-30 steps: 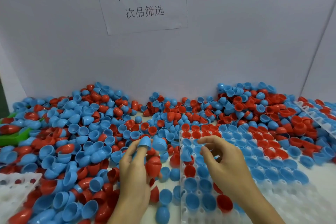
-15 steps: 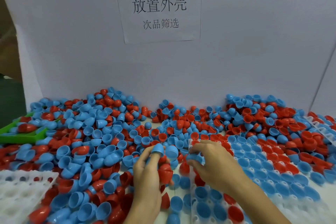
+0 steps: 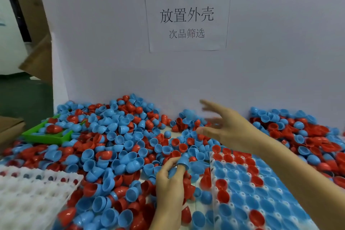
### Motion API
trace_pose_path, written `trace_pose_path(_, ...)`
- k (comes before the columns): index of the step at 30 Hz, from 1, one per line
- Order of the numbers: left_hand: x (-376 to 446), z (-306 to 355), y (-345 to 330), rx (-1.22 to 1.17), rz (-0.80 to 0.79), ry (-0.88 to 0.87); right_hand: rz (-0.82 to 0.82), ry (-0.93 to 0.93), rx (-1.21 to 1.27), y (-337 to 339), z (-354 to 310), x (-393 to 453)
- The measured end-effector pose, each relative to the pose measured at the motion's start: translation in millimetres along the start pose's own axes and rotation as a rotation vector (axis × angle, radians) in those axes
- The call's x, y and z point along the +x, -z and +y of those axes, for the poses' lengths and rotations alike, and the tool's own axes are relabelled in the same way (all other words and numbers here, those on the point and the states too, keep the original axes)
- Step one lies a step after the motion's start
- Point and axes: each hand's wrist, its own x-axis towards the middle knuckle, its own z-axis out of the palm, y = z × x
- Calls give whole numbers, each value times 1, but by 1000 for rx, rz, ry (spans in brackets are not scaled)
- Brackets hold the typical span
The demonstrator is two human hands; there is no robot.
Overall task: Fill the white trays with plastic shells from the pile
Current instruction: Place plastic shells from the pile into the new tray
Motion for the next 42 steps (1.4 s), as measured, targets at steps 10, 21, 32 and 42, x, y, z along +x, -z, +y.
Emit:
trace_pose_path(10, -2, -1, -2, 106, -59, -70, 58, 115, 104, -74, 22, -41)
trace_pose_path(21, -8, -4, -6, 246, -192, -101, 588, -105, 399, -110, 49, -64)
trace_pose_path(32, -11, 1, -8, 259, -326, -119, 723, -110, 526, -97, 65, -81)
trace_pose_path(42, -16, -3, -11, 288, -446, -100, 694, -35, 591, -98, 64, -85)
